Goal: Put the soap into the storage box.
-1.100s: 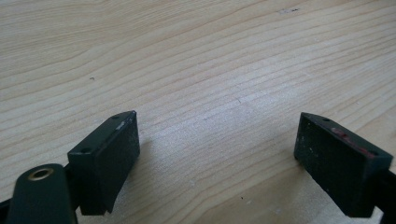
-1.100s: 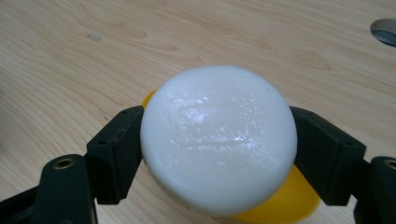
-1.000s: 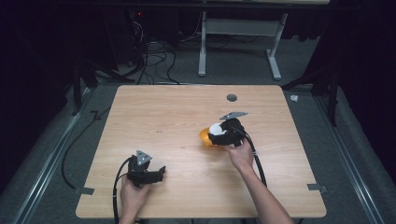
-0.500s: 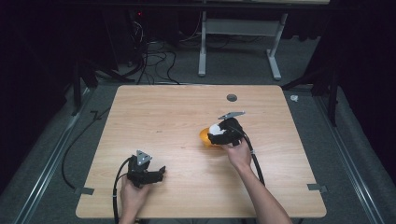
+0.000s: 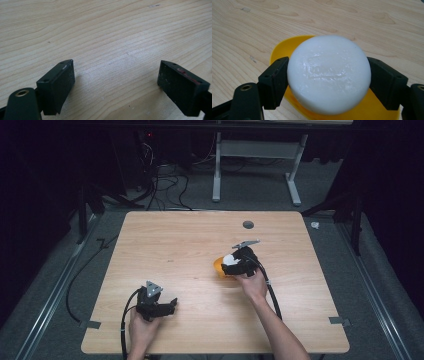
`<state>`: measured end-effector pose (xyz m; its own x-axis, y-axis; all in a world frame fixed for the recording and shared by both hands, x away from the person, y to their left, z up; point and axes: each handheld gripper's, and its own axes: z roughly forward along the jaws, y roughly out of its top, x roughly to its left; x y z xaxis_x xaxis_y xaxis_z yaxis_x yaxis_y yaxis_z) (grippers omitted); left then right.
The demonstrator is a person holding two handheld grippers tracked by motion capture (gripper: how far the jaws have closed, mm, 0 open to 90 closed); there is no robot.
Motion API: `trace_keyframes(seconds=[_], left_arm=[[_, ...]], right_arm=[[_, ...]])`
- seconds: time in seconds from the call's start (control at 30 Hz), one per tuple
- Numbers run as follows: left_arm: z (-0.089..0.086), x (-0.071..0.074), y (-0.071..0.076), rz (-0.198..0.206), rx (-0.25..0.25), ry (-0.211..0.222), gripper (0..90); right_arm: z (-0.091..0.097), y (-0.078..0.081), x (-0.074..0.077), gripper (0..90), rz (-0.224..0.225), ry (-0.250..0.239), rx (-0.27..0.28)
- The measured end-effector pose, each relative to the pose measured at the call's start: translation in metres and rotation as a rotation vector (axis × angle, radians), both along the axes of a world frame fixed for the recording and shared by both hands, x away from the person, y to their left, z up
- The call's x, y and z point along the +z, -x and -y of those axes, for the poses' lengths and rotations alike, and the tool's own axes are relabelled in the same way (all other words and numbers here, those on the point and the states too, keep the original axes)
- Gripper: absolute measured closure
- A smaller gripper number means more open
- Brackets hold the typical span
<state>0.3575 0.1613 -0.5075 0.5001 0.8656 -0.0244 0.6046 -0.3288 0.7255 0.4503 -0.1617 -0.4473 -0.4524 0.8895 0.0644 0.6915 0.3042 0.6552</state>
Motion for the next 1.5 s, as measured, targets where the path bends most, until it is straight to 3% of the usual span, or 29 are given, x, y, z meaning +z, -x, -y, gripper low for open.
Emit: trace_keyframes(seconds=[0.8, 0.97, 1.5], left_arm=[[0.0, 0.0, 0.0, 0.001, -0.001, 0.001, 14.7], [0.0, 0.0, 0.0, 0.001, -0.001, 0.001, 14.7], [0.0, 0.0, 0.0, 0.002, -0.002, 0.001, 14.7]], right_arm=[[-0.001, -0.003, -0.009, 22.9, -0.025, -0.002, -0.022], [0.001, -0.001, -0.002, 24.1, 0.009, -0.03, -0.021], [0.006, 0.005, 0.004, 23.8, 0.044, -0.052, -0.012]])
